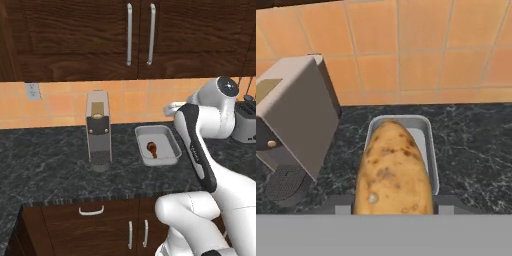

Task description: Place one potato and one chicken drumstick in each tupperware on the nearby counter, to pack two identical lunches.

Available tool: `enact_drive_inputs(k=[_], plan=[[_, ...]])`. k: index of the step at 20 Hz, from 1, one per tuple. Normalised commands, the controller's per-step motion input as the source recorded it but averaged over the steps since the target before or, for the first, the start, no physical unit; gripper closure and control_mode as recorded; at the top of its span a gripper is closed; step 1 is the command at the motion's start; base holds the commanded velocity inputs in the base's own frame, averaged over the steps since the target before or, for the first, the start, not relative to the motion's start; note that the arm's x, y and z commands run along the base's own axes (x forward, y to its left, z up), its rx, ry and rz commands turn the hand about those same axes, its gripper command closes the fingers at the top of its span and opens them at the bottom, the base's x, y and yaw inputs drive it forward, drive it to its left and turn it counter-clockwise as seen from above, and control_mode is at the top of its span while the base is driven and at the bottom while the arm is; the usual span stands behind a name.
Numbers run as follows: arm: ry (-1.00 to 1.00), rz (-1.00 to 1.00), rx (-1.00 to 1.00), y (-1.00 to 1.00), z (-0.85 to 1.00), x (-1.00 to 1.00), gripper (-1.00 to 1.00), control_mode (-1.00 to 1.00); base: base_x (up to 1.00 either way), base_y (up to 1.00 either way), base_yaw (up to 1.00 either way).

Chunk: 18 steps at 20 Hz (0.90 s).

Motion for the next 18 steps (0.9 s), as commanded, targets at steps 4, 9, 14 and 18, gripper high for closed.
enact_drive_inputs(k=[4,9,14,18], plan=[[0.03,-0.07,-0.07,-0.01,-0.87,0.24,1.0,-1.0,0.0,0.0,0.0],[0.15,-0.04,-0.01,-0.14,-0.96,0.36,1.0,-1.0,0.0,0.0,0.0],[0.19,-0.02,0.01,-0.22,-0.57,0.48,1.0,-1.0,0.0,0.0,0.0],[0.0,0.0,0.0,-0.05,-0.14,0.38,1.0,-1.0,0.0,0.0,0.0]])
